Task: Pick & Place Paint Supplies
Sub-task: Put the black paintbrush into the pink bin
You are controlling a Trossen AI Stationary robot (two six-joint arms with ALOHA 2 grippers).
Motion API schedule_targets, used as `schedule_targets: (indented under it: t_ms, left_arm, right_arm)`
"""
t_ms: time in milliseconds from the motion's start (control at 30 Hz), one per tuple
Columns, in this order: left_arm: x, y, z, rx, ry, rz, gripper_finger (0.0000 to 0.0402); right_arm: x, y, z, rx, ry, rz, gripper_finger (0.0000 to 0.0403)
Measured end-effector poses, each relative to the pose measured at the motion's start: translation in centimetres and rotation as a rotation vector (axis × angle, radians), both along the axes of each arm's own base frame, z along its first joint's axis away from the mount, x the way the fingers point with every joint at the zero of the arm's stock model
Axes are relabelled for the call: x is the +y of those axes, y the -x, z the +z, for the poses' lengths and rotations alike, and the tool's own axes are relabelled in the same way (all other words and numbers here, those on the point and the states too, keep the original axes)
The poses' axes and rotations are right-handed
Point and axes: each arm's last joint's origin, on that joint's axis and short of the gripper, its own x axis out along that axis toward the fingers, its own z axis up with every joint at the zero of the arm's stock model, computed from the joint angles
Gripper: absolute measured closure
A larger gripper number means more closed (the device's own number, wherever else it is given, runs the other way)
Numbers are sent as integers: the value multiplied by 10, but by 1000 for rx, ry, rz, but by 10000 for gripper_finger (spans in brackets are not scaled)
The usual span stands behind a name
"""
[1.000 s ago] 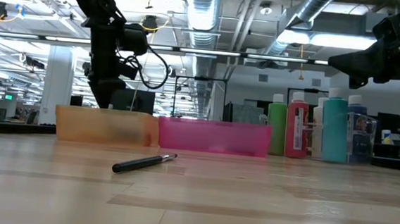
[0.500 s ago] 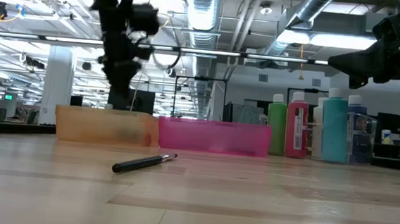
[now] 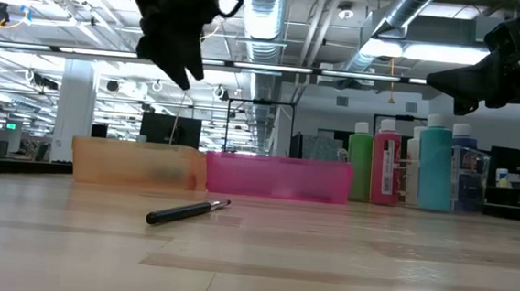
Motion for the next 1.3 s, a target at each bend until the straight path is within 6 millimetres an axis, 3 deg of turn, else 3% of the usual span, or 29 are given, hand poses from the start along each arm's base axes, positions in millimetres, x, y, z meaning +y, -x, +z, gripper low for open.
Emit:
schedule_targets:
  t_ms: [200, 367, 600, 1067, 1300]
  left_arm:
    - [-54, -25, -25, -16, 96, -90, 162]
    - [-76, -46, -59, 26, 245, -134, 162]
    - [-76, -61, -96, 117, 278, -122, 162]
    - [-65, -78, -101, -6, 272, -95, 162]
    - [-69, -91, -127, 69, 253, -124, 163]
  right_arm:
    - [0, 0, 0, 0, 0, 0, 403]
    - [0, 0, 0, 0, 0, 0, 403]
    - [0, 0, 0, 0, 0, 0, 403]
    - [0, 0, 0, 0, 0, 0, 403]
    - [0, 0, 0, 0, 0, 0, 403]
